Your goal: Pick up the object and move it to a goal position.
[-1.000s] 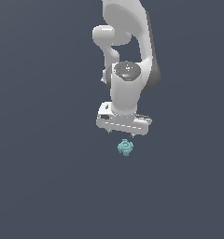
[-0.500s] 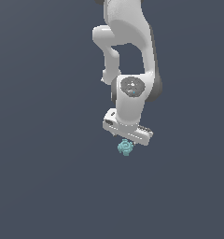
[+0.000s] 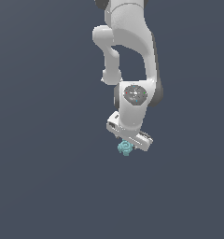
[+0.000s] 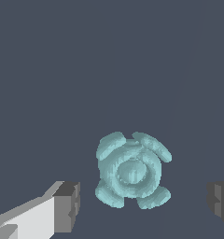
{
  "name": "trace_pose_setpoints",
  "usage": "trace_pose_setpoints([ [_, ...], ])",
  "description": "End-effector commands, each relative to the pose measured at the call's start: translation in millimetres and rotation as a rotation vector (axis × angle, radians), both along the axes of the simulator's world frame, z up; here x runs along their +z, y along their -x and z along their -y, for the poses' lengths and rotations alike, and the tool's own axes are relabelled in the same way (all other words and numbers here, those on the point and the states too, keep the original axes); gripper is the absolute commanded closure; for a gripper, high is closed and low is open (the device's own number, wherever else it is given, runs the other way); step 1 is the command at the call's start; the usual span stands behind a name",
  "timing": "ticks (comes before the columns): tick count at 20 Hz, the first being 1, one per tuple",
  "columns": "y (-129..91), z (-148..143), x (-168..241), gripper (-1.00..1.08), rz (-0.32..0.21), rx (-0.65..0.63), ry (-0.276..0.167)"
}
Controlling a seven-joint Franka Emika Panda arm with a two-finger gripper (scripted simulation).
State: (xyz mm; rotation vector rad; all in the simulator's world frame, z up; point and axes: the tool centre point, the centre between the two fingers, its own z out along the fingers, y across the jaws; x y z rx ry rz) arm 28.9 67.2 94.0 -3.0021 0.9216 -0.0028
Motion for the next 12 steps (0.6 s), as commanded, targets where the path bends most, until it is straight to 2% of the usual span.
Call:
trace_pose_setpoints([
  [1,-0.2,-1.1,-3.0,-0.92,-0.001,-0.020,0.000],
  [12,0.3,-1.7,-18.9,-0.92,-0.002,-0.027,0.001],
])
